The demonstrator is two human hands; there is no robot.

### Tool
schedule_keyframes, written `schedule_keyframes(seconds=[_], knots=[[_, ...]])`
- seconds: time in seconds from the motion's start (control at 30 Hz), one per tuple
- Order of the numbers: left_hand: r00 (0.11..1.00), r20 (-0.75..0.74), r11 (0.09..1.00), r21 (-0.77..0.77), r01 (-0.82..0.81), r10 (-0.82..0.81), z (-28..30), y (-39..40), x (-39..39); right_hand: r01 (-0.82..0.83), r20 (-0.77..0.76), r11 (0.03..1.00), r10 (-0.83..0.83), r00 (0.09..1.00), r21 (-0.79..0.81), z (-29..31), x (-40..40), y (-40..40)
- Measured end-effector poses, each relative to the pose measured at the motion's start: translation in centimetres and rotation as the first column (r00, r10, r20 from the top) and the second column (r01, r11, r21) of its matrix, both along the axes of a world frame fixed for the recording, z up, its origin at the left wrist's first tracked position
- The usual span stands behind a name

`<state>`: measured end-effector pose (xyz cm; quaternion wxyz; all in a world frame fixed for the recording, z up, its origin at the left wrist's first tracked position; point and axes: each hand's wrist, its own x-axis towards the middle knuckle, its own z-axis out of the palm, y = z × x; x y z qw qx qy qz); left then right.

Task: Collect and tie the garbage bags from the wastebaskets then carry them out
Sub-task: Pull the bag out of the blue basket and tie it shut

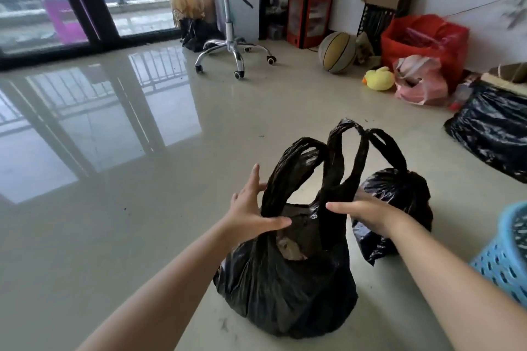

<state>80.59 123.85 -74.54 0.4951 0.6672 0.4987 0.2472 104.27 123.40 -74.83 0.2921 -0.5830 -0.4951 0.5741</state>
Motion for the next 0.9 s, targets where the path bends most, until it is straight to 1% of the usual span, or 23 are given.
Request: schedule_keyframes(seconds=[0.07,0.1,0.13,0.2,0.23,0.27,0.3,0.33,0.4,0.5,0.57,0.6,0.63,0.67,0.73,0.8,0.83,0.9], knots=[[0.999,-0.022,0.999,-0.044,-0.029,0.028,0.6,0.7,1.1,0.098,-0.095,0.995,-0.095,0.991,0.035,-0.3,-0.3,1.4],[0.998,-0.045,0.999,-0.017,-0.045,0.044,0.5,0.9,1.7,0.115,-0.125,0.993,-0.111,0.986,0.026,-0.3,-0.3,1.8],[0.994,-0.073,0.997,0.041,-0.072,0.075,0.4,1.2,2.1,0.124,-0.143,0.992,-0.123,0.982,-0.002,-0.5,-0.3,2.1],[0.966,-0.09,0.964,0.138,-0.229,0.242,0.6,1.8,3.3,0.166,-0.17,0.984,-0.174,0.97,-0.057,-1.9,0.0,2.4],[0.95,-0.013,0.945,0.108,-0.308,0.311,0.3,2.0,3.8,0.217,-0.192,0.974,-0.224,0.955,-0.059,-2.7,0.1,2.4],[0.917,0.136,0.925,0.019,-0.38,0.374,0.0,1.8,4.0,0.284,-0.223,0.957,-0.292,0.93,-0.068,-3.3,0.1,2.3],[0.858,0.277,0.9,-0.08,-0.429,0.433,-0.3,1.6,4.0,0.343,-0.271,0.936,-0.352,0.896,-0.08,-3.9,0.3,2.4],[0.78,0.394,0.873,-0.181,-0.454,0.487,-0.4,1.3,4.0,0.391,-0.338,0.914,-0.404,0.85,-0.107,-4.2,0.4,2.6],[0.62,0.514,0.803,-0.325,-0.499,0.593,-0.8,0.6,3.8,0.424,-0.462,0.889,-0.455,0.762,-0.175,-4.4,0.1,3.2],[0.398,0.549,0.657,-0.434,-0.616,0.735,-1.9,0.0,2.8,0.458,-0.516,0.855,-0.514,0.685,-0.242,-4.5,-1.2,4.2],[0.3,0.536,0.582,-0.495,-0.645,0.789,-2.4,-0.7,1.3,0.444,-0.526,0.854,-0.517,0.675,-0.27,-4.3,-3.2,4.3],[0.272,0.545,0.574,-0.519,-0.633,0.793,-2.8,-1.1,0.3,0.428,-0.517,0.862,-0.506,0.69,-0.271,-4.2,-4.3,4.2],[0.27,0.556,0.586,-0.531,-0.613,0.786,-3.1,-1.4,-0.6,0.42,-0.483,0.869,-0.494,0.723,-0.26,-4.1,-5.3,4.1],[0.295,0.561,0.608,-0.525,-0.595,0.773,-3.4,-1.8,-1.6,0.422,-0.446,0.872,-0.49,0.749,-0.247,-4.1,-6.0,4.1],[0.391,0.532,0.649,-0.482,-0.589,0.751,-3.7,-2.3,-2.8,0.432,-0.404,0.88,-0.474,0.783,-0.194,-3.9,-7.0,4.1],[0.43,0.49,0.645,-0.474,-0.599,0.759,-3.7,-2.4,-3.0,0.402,-0.401,0.905,-0.423,0.813,-0.14,-3.6,-7.5,3.9],[0.443,0.46,0.636,-0.485,-0.601,0.77,-3.7,-2.4,-2.8,0.372,-0.365,0.923,-0.383,0.849,-0.103,-3.6,-7.5,3.9],[0.479,0.416,0.634,-0.506,-0.585,0.773,-3.8,-2.2,-2.2,0.292,-0.191,0.955,-0.294,0.936,-0.039,-3.8,-7.2,3.5]])
